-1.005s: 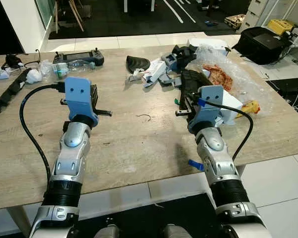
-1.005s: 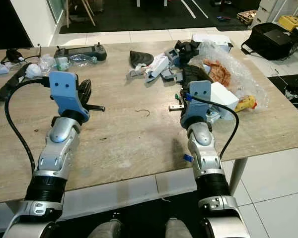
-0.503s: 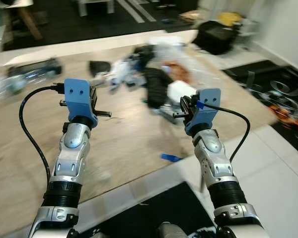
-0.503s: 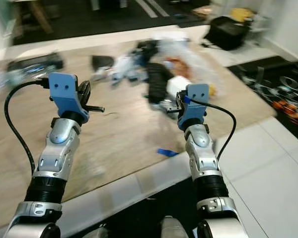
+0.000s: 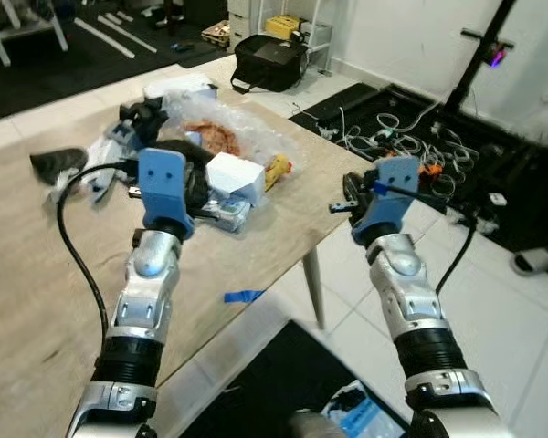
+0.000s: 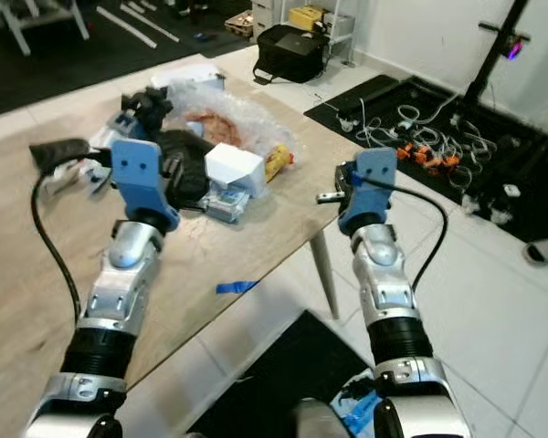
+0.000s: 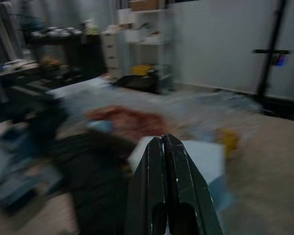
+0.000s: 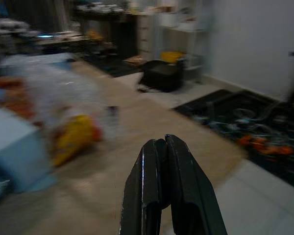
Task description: Picking trash to rubbish bin
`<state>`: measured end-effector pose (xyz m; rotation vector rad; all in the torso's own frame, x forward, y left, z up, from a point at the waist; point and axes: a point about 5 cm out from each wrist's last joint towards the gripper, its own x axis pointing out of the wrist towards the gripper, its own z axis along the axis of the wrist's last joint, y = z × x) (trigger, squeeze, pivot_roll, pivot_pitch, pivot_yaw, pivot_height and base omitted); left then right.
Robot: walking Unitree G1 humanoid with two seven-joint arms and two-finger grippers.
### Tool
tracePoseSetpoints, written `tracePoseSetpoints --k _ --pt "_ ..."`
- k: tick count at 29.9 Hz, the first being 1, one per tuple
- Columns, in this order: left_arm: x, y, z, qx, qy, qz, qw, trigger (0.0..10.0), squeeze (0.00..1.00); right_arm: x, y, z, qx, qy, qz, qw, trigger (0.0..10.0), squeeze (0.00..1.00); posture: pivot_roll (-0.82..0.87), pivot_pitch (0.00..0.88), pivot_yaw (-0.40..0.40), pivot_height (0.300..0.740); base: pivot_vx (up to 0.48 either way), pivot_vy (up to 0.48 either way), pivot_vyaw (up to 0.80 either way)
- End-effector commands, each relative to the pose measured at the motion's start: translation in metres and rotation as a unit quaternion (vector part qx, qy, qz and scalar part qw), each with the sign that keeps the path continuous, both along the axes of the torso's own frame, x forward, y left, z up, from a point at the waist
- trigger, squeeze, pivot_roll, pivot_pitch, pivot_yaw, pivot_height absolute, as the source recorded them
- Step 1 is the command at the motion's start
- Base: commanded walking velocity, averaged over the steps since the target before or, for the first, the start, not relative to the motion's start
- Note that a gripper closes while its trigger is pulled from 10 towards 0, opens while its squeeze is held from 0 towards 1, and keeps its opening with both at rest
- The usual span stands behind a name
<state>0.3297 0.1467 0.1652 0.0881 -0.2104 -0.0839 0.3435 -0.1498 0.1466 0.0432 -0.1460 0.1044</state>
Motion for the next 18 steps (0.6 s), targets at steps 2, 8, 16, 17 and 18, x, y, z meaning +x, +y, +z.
tracePoseSetpoints --k 2,8,16,17,18 --pt "-0.003 0.0 -0.006 0.015 0.01 0.002 1.0 10.0 0.0 -0.003 0.0 -0.006 0.006 0.006 -0.001 1.0 10.0 0.0 -0.02 0.0 -0.039 0.74 0.0 0.0 -0.8" --pt "-0.004 -0.004 -0.013 0.017 0.018 -0.002 1.0 10.0 0.0 -0.004 -0.006 -0.004 0.003 0.004 -0.008 1.0 10.0 0.0 -0.04 0.0 -0.039 0.74 0.0 0.0 -0.8" --pt "0.001 0.002 -0.01 0.027 0.012 -0.001 1.0 10.0 0.0 -0.001 -0.004 -0.003 0.005 0.002 -0.014 1.0 10.0 0.0 -0.04 0.0 -0.039 0.74 0.0 0.0 -0.8" --pt "0.001 0.002 -0.01 0.027 0.012 -0.001 1.0 10.0 0.0 -0.001 -0.004 -0.003 0.005 0.002 -0.014 1.0 10.0 0.0 -0.04 0.0 -0.039 0.74 0.0 0.0 -0.8" --pt "0.001 0.006 -0.012 0.032 0.015 0.002 0.999 10.0 0.0 -0.001 -0.002 -0.003 0.006 0.003 -0.014 1.0 10.0 0.0 -0.04 0.0 -0.038 0.74 0.0 0.0 -0.8"
